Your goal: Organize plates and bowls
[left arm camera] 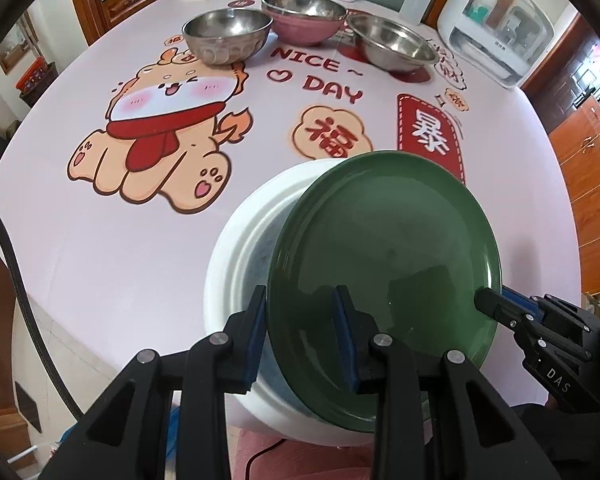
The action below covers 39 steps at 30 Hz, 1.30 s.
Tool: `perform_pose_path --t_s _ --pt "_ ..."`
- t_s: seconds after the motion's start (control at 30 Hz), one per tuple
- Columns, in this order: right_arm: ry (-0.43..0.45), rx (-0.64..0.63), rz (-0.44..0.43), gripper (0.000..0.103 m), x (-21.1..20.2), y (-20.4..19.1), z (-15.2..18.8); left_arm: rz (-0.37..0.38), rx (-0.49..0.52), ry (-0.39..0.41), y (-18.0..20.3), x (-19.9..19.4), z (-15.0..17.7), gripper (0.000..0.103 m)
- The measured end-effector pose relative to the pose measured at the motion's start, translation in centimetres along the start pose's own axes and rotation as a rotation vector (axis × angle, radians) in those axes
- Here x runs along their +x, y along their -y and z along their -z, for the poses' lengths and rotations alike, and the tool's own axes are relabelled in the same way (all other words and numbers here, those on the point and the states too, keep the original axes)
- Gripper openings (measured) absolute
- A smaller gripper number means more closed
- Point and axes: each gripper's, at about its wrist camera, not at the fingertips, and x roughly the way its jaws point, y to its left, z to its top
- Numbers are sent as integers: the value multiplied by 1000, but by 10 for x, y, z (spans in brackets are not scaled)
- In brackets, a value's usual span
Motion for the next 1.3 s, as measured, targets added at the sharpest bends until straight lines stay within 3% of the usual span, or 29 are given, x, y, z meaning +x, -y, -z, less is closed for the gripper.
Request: perform_pose_path --t_s 0.33,0.73,1.0,1.3 --pt "-24 21 24 19 12 -7 0 -6 27 -48 -8 8 5 29" --pt "-22 6 30 20 9 -9 2 -26 34 -46 -4 8 6 30" --pt "6 -65 -3 37 1 -16 2 -31 25 3 1 -5 13 32" --pt "20 -126 -20 43 -9 -18 4 -44 -14 62 6 -22 28 32"
